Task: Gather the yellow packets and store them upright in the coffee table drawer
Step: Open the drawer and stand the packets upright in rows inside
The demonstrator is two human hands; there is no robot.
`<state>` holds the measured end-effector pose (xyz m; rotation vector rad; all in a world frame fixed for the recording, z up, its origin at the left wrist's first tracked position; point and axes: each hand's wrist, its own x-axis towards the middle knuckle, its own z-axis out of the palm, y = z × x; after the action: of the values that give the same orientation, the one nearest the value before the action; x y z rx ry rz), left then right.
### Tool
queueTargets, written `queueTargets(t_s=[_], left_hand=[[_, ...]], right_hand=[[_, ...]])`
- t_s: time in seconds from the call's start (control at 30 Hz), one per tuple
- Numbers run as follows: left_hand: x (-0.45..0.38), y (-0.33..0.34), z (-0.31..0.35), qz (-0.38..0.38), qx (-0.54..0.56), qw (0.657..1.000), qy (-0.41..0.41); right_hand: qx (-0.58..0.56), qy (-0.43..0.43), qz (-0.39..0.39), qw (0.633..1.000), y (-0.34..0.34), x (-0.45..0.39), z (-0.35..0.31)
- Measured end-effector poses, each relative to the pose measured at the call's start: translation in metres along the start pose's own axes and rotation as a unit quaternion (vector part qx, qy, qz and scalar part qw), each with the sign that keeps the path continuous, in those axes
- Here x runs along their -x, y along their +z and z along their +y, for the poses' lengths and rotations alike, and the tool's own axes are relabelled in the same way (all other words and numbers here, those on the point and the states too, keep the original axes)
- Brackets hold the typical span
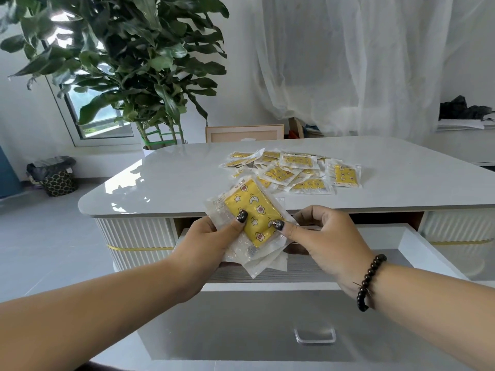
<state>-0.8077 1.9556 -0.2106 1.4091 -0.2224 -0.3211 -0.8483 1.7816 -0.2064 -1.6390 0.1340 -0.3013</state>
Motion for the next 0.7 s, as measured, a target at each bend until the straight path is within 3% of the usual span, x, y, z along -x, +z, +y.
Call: queueTargets(t_s=[0.17, 0.33, 0.57, 0.7], left_hand=[[-0.004, -0.005, -0.001, 0.006, -0.033, 0.999, 0.008], [-0.005, -0.011, -0.001, -0.037, -0.085, 0.995, -0.024], [-0.014, -0.022, -0.006, -0.031, -0.152, 0.985, -0.074], [-0.025, -0.031, 0.007, 0.027, -0.131, 0.990, -0.052]], right_hand=[[-0.090, 0.077, -0.010, 0.993, 0.001, -0.003, 0.004], [-0.065, 0.090, -0.004, 0.994, -0.001, -0.008, 0.012], [-0.052, 0.150, -0.098, 0.982, 0.026, -0.015, 0.032], [-0.082, 0.165, -0.156, 0.970, 0.022, -0.040, 0.020]])
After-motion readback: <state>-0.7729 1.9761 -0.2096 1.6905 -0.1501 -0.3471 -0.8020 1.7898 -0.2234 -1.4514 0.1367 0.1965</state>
